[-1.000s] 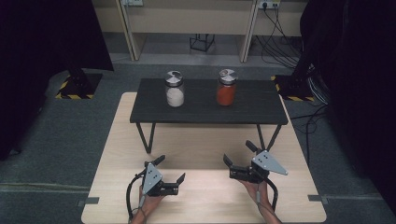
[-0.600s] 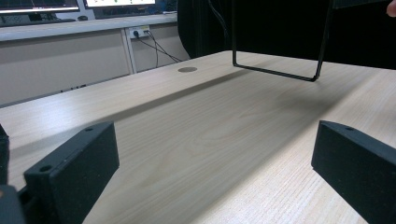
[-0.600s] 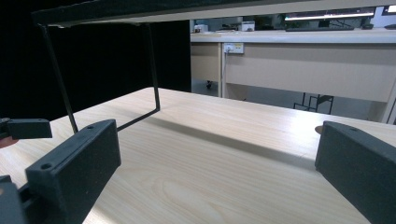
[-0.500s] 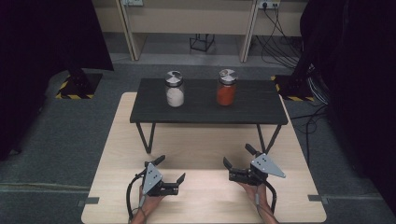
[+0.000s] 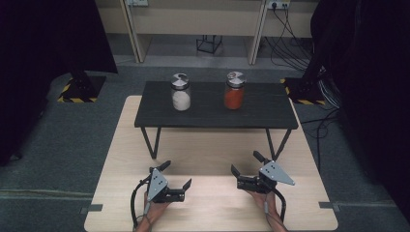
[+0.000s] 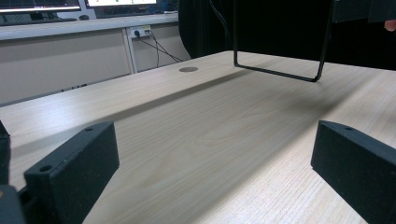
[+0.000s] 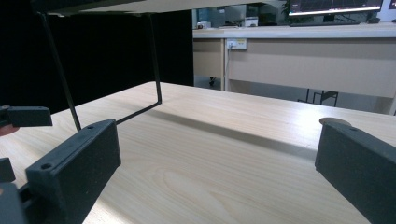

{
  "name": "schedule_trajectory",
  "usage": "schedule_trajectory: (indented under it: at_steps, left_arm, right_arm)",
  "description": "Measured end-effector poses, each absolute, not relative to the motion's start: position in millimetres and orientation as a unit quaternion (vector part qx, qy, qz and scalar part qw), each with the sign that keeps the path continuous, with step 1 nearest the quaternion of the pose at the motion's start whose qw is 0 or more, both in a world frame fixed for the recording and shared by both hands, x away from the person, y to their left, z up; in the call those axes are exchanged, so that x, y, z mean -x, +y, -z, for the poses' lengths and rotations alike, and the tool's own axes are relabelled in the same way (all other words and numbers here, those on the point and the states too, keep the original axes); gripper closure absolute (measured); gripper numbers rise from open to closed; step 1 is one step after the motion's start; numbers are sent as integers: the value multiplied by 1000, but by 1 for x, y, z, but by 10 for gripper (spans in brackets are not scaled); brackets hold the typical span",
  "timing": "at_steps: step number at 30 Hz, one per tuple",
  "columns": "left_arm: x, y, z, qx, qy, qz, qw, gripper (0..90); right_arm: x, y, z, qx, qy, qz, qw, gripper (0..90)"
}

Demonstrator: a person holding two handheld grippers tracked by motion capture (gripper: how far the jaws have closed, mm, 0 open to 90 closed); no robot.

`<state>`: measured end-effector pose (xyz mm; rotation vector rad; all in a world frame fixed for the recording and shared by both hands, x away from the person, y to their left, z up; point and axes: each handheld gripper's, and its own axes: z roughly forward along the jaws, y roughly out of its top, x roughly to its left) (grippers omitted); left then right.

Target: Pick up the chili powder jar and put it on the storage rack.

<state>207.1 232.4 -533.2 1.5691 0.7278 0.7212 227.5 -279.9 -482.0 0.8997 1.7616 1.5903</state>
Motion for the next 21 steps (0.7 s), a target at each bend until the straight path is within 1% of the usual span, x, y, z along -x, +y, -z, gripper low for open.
schedule_trajectory:
  at_steps: [21]
  left_arm:
    - [-207,232,533,-677,311,-309,591,2]
  right_arm:
    - [-226,-279,482,-336,666,-599,292,3]
